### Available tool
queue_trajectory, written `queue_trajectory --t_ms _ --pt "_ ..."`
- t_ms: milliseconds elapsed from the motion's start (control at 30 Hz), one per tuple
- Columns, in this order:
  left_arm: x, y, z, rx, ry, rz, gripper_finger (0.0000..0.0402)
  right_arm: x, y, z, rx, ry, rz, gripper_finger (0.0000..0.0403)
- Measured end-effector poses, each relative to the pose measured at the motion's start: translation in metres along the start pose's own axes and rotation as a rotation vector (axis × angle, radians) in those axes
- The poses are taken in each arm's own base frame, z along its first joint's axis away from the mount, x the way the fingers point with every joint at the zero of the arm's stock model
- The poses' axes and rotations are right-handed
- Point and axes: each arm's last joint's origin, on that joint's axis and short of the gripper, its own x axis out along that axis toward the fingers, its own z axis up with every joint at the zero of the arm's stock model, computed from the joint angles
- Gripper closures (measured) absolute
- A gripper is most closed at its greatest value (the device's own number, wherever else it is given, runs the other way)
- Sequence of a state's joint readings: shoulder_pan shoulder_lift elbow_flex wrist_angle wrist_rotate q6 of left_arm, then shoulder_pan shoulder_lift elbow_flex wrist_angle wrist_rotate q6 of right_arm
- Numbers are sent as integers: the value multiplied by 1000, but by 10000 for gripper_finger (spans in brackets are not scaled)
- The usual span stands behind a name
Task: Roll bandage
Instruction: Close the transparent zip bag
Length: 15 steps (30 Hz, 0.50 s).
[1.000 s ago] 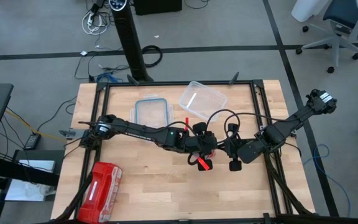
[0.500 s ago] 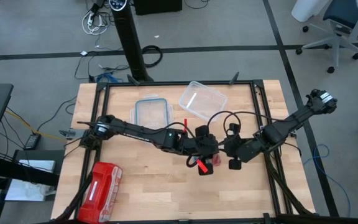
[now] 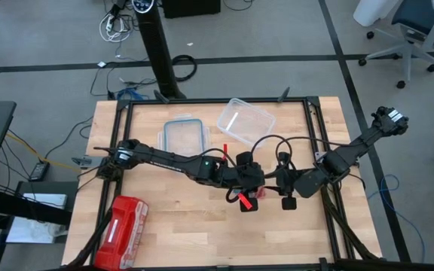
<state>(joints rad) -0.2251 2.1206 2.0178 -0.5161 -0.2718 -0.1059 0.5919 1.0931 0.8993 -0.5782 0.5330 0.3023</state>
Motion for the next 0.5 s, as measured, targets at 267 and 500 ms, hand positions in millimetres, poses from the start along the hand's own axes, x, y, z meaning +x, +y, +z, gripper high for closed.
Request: queue_trajectory --t_ms 267,500 --pt "1 1 0 0 0 17 388 2 -3 4 5 -20 -6 284" --pt "1 2 -1 2 4 35 388 4 -7 3 -14 3 9 379"
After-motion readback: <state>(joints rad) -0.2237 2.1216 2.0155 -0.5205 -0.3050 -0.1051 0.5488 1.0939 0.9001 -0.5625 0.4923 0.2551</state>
